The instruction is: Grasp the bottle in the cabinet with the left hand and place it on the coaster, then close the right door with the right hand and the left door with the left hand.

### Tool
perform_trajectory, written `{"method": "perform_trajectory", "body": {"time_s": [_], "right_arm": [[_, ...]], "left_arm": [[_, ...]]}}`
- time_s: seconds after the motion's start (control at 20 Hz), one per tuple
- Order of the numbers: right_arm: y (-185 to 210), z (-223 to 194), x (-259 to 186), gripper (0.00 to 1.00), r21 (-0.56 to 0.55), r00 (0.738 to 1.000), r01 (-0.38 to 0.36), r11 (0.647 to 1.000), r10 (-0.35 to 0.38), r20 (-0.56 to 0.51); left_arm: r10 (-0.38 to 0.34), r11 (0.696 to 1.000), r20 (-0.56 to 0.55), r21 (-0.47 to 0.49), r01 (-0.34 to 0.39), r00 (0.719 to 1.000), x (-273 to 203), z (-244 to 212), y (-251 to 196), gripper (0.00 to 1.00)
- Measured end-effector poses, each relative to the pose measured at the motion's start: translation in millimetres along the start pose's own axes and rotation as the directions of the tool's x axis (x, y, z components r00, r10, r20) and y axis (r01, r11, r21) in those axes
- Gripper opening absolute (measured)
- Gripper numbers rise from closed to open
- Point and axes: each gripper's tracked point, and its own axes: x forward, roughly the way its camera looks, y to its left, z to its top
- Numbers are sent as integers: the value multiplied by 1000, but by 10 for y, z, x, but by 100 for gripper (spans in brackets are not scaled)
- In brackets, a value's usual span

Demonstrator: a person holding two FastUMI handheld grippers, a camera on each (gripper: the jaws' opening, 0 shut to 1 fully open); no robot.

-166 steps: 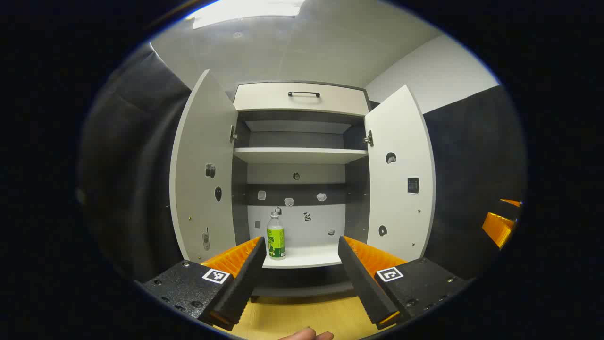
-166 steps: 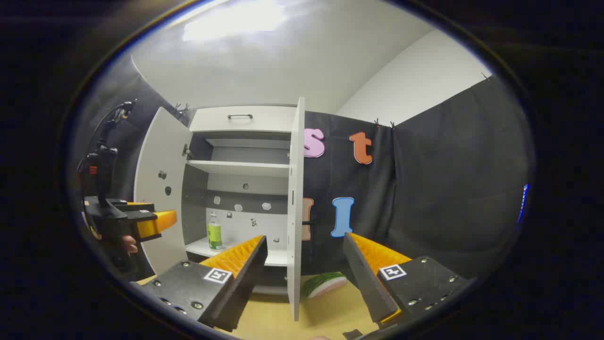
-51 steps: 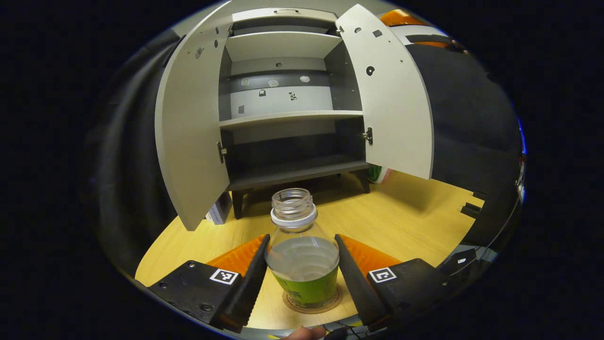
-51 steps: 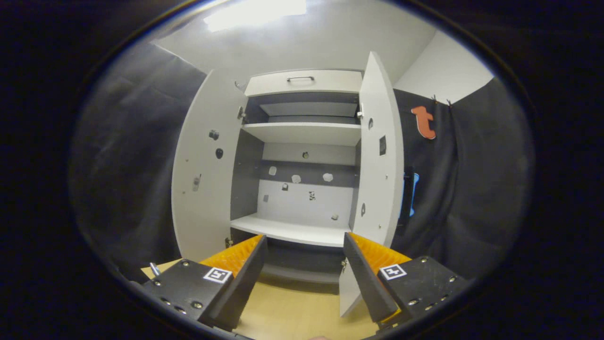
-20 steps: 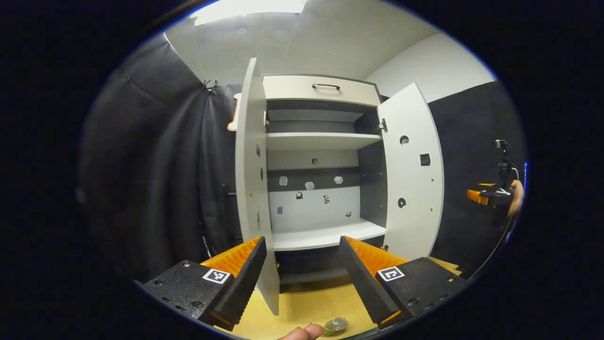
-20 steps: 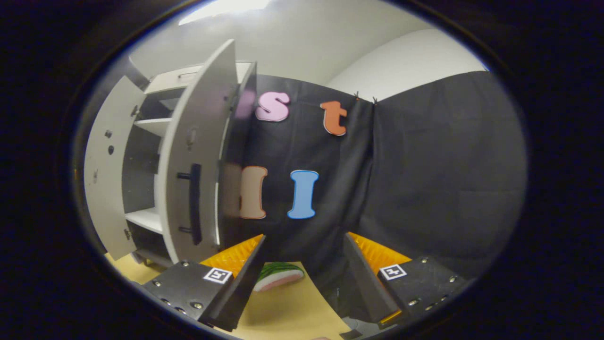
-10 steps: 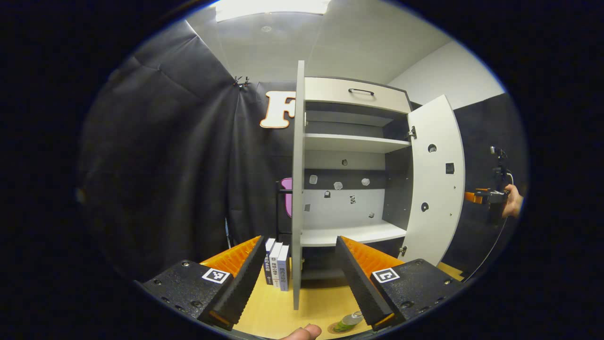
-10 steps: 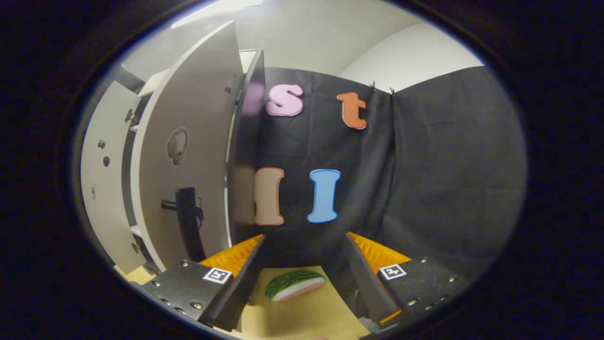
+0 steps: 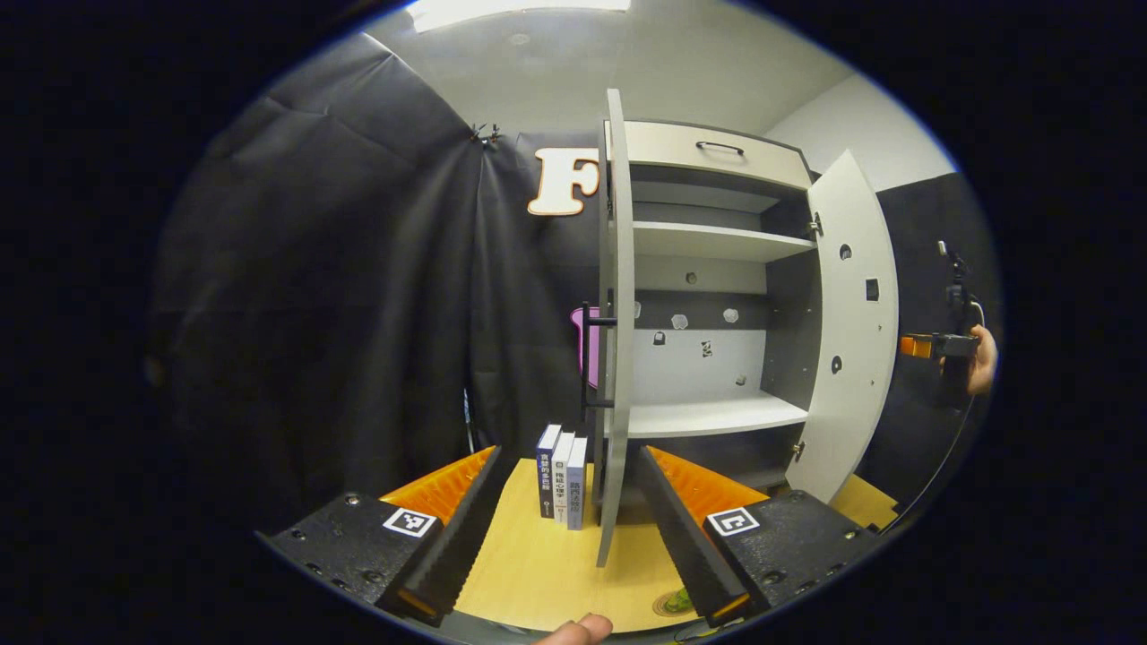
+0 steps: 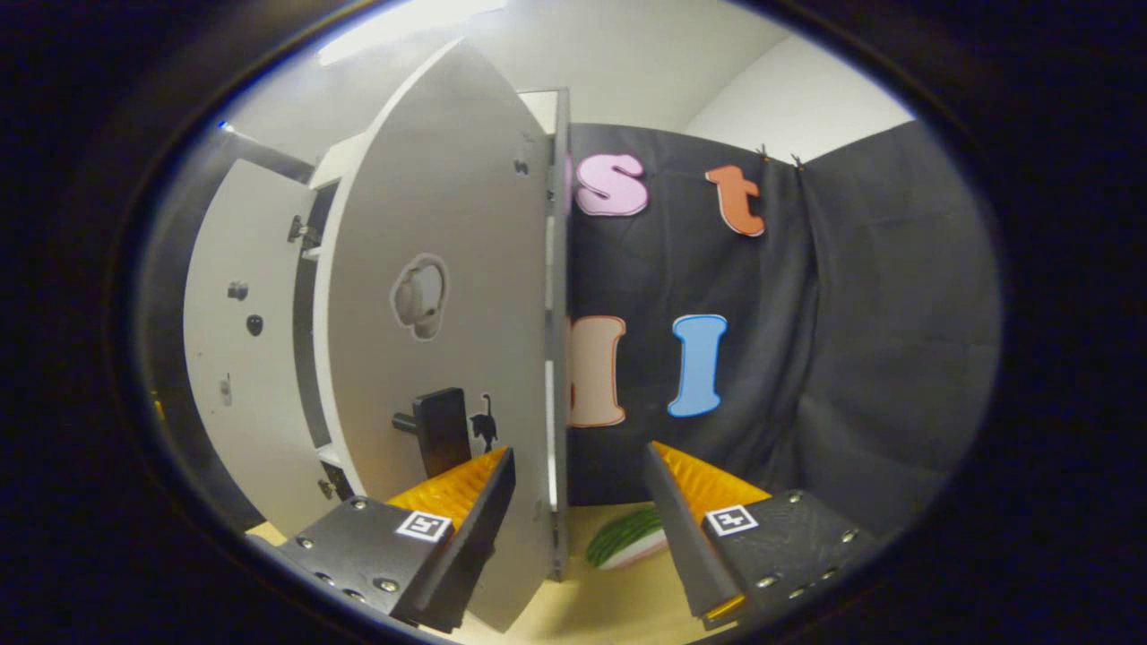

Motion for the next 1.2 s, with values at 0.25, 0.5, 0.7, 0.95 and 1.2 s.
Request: {"method": "perform_trajectory", "body": {"time_s": [0.25, 0.5, 0.7, 0.95, 1.2], "right_arm": [[168, 20, 65, 88, -10, 1000, -4, 1000, 5, 20], [170, -5, 49, 85, 28, 1000, 4, 1000, -4, 11], [156, 15, 66, 88, 41, 999, 32, 999, -33, 21], [226, -5, 91, 85, 64, 1000, -11, 998, 11, 8], [394, -9, 101, 88, 65, 996, -90, 994, 90, 13]], "left_arm": [[10, 1000, 23, -17, -9, 1000, -64, 96, 76, 92], [29, 999, 8, -25, -29, 1000, -44, 24, 177, 94], [44, 999, -18, -32, -44, 999, 74, -39, 216, 94], [101, 995, -20, -25, -102, 995, 197, -73, 409, 94], [119, 993, 25, 27, -119, 993, 300, 78, 546, 92]]}}
